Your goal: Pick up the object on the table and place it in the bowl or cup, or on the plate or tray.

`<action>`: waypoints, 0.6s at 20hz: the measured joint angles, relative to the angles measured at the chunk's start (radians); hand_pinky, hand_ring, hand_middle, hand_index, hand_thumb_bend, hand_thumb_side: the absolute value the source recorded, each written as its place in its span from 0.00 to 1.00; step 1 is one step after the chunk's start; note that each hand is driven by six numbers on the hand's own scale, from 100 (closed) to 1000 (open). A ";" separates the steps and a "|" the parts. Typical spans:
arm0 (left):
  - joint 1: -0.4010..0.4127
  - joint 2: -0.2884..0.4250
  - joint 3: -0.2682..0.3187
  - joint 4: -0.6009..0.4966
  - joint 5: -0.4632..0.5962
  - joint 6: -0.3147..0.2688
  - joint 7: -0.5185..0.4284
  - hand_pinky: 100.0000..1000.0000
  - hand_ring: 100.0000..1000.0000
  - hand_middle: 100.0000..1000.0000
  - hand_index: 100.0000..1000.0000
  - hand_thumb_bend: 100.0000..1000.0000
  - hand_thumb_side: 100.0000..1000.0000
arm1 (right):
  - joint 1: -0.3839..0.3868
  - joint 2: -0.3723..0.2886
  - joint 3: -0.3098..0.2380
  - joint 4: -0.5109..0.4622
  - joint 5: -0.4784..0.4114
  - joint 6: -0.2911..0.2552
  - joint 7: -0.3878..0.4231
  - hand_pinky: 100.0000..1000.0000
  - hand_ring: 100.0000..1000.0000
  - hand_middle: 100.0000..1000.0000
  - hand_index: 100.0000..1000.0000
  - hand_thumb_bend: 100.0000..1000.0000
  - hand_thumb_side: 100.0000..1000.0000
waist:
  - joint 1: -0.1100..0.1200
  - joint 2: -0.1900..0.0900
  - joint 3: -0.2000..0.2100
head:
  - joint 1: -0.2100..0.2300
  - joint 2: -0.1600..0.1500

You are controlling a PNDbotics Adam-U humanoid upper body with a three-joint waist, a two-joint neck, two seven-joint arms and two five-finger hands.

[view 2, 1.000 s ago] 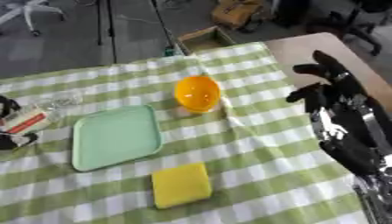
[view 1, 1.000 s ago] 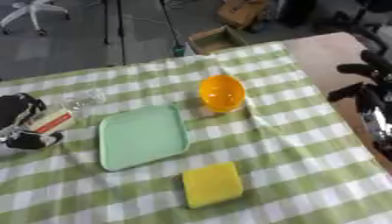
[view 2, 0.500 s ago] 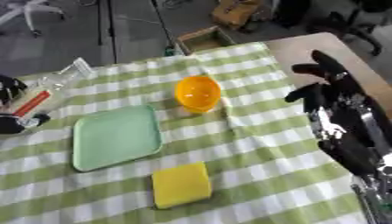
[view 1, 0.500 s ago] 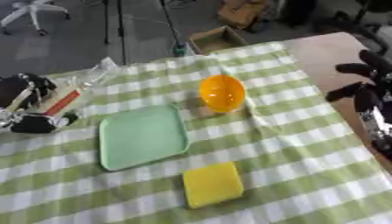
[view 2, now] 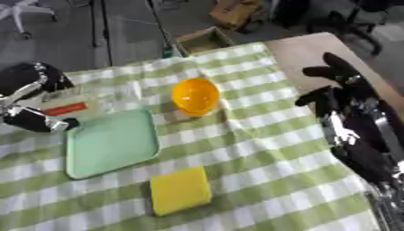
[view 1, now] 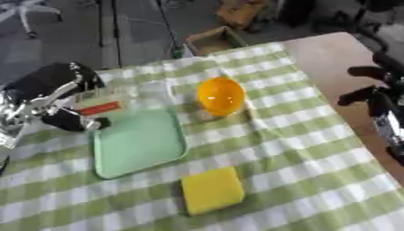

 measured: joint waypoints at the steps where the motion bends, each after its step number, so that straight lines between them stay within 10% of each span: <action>1: -0.003 -0.013 -0.002 0.012 -0.011 -0.002 0.003 0.50 0.46 0.44 0.66 0.09 0.07 | 0.000 0.000 0.002 0.000 -0.001 0.000 0.000 0.68 0.56 0.80 1.00 0.00 0.51 | 0.002 0.000 -0.002 | 0.000 0.000; 6: -0.010 -0.059 -0.008 0.072 -0.054 0.009 0.026 0.50 0.47 0.46 0.72 0.10 0.21 | -0.001 0.000 0.002 0.000 -0.002 0.000 0.001 0.68 0.56 0.80 1.00 0.00 0.51 | 0.005 0.000 -0.006 | 0.003 0.000; 7: -0.009 -0.066 -0.011 0.082 -0.060 0.011 0.029 0.55 0.50 0.53 0.79 0.24 0.50 | -0.001 0.000 0.002 0.000 -0.002 0.000 0.001 0.68 0.56 0.80 1.00 0.00 0.51 | 0.005 0.000 -0.006 | 0.003 0.000; 8: -0.009 -0.072 -0.014 0.090 -0.063 0.011 0.029 0.55 0.50 0.53 0.79 0.24 0.50 | -0.001 0.000 0.002 0.000 -0.002 0.000 0.001 0.68 0.56 0.80 1.00 0.00 0.51 | 0.005 0.000 -0.005 | 0.003 0.000; 9: -0.008 -0.078 -0.018 0.097 -0.064 0.009 0.026 0.61 0.56 0.62 0.84 0.45 0.77 | -0.001 0.000 0.002 0.000 -0.002 0.000 0.001 0.68 0.56 0.80 1.00 0.00 0.52 | 0.005 0.000 -0.004 | 0.002 0.000; 12: 0.002 -0.085 -0.024 0.104 -0.052 -0.013 0.004 0.71 0.71 0.74 0.87 0.55 0.98 | 0.000 0.000 0.002 0.000 -0.002 0.000 0.001 0.68 0.56 0.80 1.00 0.00 0.52 | 0.005 0.000 0.002 | 0.001 0.000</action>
